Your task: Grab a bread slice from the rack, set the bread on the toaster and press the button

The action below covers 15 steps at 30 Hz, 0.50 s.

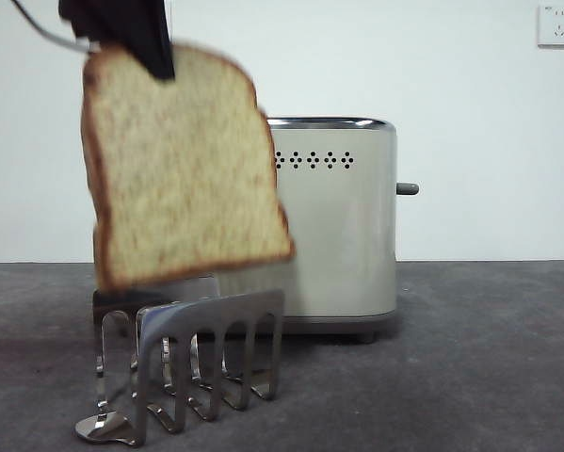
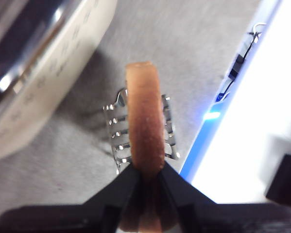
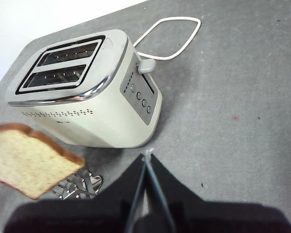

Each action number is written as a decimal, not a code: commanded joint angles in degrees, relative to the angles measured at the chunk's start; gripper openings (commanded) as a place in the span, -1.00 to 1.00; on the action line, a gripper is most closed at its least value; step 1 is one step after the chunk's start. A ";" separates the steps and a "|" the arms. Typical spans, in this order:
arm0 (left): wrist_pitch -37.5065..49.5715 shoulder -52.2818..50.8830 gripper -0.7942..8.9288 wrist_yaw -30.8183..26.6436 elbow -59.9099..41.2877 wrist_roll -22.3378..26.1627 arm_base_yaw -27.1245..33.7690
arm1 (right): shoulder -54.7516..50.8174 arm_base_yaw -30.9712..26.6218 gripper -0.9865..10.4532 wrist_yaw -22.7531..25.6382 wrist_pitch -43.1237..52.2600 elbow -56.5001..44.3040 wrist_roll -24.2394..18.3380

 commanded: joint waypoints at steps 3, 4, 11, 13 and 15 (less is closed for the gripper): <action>-2.60 -2.36 -0.85 0.37 5.22 4.24 -0.28 | 0.00 0.02 -0.83 -0.13 0.11 0.17 -0.70; -2.56 -3.02 -0.85 0.37 6.38 4.52 -0.28 | 0.00 0.02 -0.83 -0.13 0.11 0.17 -0.70; -2.56 -5.57 -0.85 -1.79 15.89 10.95 -0.52 | 0.02 0.02 -0.83 -0.11 0.11 0.17 -0.72; -2.56 -5.68 -0.85 -5.35 18.78 14.62 -0.90 | 0.02 0.02 -0.83 0.17 0.11 0.17 -0.72; -2.54 -5.68 -0.85 -8.22 21.14 18.21 -1.33 | 0.02 0.02 -0.83 0.96 0.11 0.17 -0.72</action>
